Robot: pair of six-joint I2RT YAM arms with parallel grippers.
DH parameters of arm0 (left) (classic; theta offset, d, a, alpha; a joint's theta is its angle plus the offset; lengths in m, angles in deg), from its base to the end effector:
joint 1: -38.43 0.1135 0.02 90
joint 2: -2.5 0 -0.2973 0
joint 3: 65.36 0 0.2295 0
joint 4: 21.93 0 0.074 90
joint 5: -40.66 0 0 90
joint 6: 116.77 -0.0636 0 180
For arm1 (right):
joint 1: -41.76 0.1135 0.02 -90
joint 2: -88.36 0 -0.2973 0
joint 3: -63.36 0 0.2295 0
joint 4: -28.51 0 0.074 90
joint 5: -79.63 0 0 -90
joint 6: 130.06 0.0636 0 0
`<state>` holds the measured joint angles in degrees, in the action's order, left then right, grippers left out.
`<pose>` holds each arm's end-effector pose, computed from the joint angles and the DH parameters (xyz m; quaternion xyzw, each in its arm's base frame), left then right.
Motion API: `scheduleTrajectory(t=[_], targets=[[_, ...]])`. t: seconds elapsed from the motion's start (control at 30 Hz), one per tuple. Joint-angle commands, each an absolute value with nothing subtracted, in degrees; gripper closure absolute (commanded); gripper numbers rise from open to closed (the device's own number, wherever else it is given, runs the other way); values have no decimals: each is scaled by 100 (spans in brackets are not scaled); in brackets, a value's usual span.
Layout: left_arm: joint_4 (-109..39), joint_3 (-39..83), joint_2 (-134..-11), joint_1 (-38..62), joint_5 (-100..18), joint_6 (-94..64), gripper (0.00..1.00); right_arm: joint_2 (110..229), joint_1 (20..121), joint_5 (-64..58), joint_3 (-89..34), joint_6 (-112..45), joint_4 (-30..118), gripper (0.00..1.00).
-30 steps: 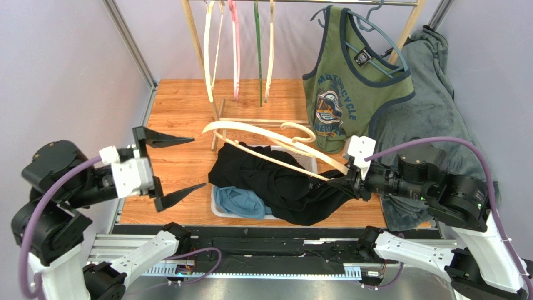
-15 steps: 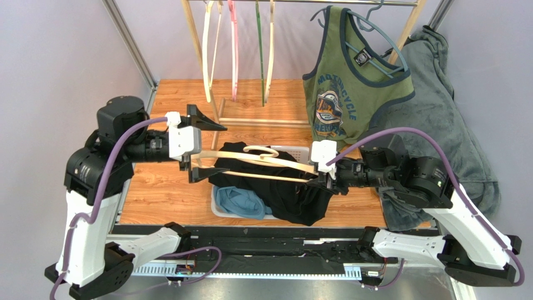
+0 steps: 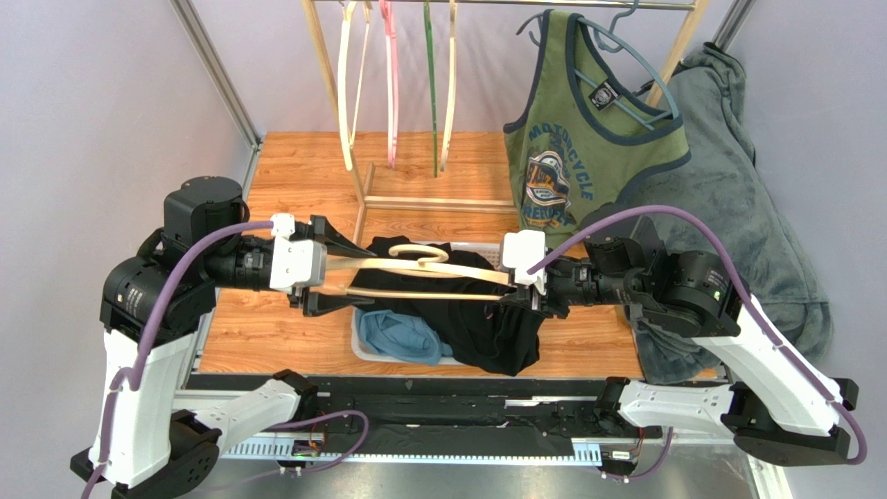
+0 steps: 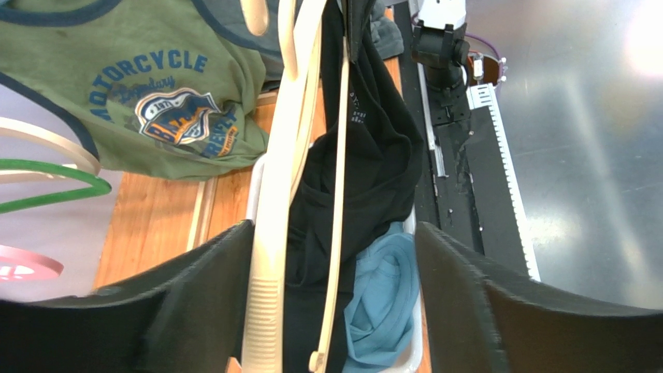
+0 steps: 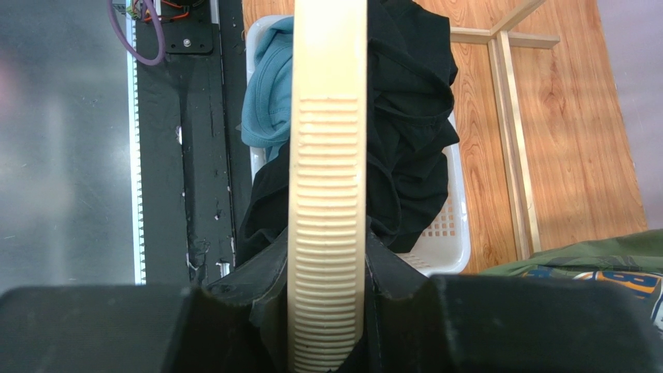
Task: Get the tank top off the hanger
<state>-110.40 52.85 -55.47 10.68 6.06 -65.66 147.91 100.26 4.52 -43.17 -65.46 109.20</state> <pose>0.0405 -0.0804 0.5127 0.6168 0.5039 -0.3529 0.4911 0.0585 0.1267 0.4624 -0.6299 0.6094 0.2428 0.4158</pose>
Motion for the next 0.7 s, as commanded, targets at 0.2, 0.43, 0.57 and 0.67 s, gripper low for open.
scheduleTrajectory(t=[0.2, 0.43, 0.57, 0.67], targets=[[-10661, 5184, -5647, 1074, 410, -6342, 70, 15076, 10082, 562, -4707, -6774, 10325, 100], [-10617, 5053, -5586, 1074, 147, -6421, 100, 15015, 10091, 317, -4506, -6871, 9913, 100], [-10301, 5000, -5533, 1065, -397, -6193, 100, 14821, 10082, -139, -4058, -6880, 9203, 100], [-9853, 4930, -5445, 1074, -1214, -5772, 100, 14768, 10082, -578, -3793, -6827, 8762, 100]])
